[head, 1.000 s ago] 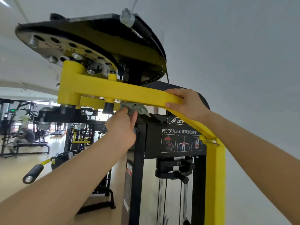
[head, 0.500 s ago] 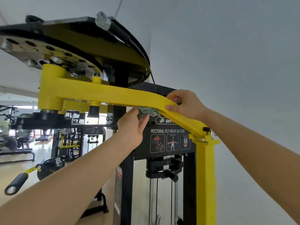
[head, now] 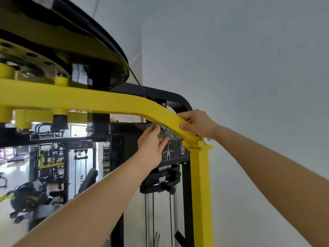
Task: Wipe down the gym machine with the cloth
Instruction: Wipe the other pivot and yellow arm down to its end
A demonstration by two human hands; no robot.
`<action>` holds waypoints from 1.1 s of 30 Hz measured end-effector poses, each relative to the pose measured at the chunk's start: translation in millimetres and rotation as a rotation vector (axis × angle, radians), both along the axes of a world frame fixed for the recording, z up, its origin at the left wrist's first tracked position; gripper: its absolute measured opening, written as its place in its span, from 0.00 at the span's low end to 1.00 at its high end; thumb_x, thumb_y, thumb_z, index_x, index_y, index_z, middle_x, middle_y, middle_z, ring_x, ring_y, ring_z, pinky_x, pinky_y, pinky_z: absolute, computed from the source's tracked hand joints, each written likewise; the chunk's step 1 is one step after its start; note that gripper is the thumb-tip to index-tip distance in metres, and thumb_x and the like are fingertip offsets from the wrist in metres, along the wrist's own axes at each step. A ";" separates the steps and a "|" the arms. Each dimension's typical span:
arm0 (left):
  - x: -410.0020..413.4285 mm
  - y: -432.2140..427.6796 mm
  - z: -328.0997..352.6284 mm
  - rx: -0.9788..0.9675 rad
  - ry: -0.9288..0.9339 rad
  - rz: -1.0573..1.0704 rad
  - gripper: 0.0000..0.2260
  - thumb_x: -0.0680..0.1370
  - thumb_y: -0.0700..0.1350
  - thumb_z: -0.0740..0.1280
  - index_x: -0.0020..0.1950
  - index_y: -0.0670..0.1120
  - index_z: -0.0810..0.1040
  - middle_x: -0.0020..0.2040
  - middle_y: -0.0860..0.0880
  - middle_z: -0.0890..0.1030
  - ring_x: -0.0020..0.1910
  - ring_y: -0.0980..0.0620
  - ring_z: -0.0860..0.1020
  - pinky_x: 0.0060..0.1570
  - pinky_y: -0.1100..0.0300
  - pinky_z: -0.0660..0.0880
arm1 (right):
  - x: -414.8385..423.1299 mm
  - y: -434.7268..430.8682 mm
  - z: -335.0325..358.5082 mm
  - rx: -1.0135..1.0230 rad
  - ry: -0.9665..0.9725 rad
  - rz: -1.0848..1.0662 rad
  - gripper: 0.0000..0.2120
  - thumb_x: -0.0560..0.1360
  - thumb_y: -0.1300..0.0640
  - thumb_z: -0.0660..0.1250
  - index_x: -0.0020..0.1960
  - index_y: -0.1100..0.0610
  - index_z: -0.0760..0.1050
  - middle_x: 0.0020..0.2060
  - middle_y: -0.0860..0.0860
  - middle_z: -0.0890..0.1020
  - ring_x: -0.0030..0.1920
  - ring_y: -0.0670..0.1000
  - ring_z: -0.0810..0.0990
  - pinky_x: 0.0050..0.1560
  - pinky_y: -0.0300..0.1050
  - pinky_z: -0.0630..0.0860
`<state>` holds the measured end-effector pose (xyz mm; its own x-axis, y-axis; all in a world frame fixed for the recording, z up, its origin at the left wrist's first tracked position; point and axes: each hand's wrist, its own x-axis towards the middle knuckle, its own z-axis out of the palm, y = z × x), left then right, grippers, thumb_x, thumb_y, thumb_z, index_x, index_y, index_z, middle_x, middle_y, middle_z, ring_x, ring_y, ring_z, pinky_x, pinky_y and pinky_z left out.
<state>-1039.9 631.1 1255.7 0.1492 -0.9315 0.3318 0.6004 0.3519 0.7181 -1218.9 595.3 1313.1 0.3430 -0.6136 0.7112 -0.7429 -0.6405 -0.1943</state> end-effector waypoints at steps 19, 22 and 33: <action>-55.9 -25.4 -24.2 0.140 -0.115 -0.120 0.09 0.79 0.37 0.70 0.59 0.40 0.80 0.58 0.39 0.83 0.50 0.46 0.84 0.52 0.55 0.83 | -1.6 -12.1 -5.4 0.015 -0.030 -0.003 0.23 0.80 0.52 0.68 0.74 0.48 0.72 0.67 0.51 0.79 0.65 0.54 0.78 0.68 0.54 0.73; -42.4 -15.4 -20.6 0.087 -0.150 -0.076 0.09 0.79 0.35 0.70 0.58 0.40 0.80 0.57 0.39 0.84 0.52 0.46 0.84 0.50 0.57 0.83 | -2.9 -11.0 -7.2 0.022 -0.048 0.008 0.22 0.80 0.52 0.68 0.74 0.48 0.72 0.67 0.51 0.79 0.65 0.54 0.78 0.68 0.54 0.73; 9.4 30.0 1.4 -0.049 0.010 0.176 0.07 0.79 0.36 0.70 0.56 0.44 0.81 0.55 0.42 0.85 0.53 0.49 0.84 0.59 0.54 0.81 | -11.9 -5.9 -17.1 0.035 -0.033 0.047 0.24 0.83 0.61 0.60 0.77 0.46 0.67 0.60 0.54 0.81 0.51 0.57 0.80 0.48 0.45 0.73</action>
